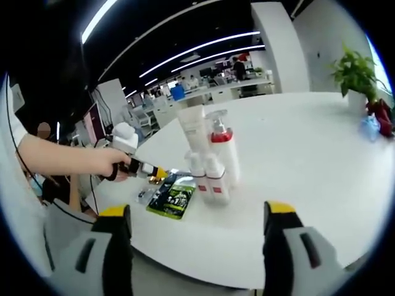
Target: Arrange the skincare products in the storage area until every visible bottle or jar stands upright without overlapping.
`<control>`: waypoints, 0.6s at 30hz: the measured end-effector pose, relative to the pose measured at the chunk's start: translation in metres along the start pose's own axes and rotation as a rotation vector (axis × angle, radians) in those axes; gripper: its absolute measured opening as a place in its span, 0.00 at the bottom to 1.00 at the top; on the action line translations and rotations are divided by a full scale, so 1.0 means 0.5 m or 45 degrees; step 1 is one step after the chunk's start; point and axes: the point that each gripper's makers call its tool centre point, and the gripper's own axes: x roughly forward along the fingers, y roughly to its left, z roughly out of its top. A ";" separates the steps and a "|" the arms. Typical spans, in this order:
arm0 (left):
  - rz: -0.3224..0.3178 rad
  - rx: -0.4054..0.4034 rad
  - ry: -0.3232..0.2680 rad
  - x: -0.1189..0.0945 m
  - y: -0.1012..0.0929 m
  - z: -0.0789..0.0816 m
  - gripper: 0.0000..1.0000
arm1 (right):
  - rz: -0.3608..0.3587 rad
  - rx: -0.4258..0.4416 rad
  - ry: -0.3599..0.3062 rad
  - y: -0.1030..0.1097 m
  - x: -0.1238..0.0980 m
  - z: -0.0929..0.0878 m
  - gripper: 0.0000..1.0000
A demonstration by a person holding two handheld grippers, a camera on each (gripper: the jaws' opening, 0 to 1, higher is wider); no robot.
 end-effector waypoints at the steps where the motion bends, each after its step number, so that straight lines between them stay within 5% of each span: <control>1: -0.001 0.000 0.000 0.000 0.000 0.000 0.37 | 0.000 0.003 -0.003 0.000 0.000 0.001 0.89; 18: -0.015 -0.026 0.002 -0.002 0.001 0.000 0.38 | 0.000 0.004 0.000 0.000 0.000 0.000 0.89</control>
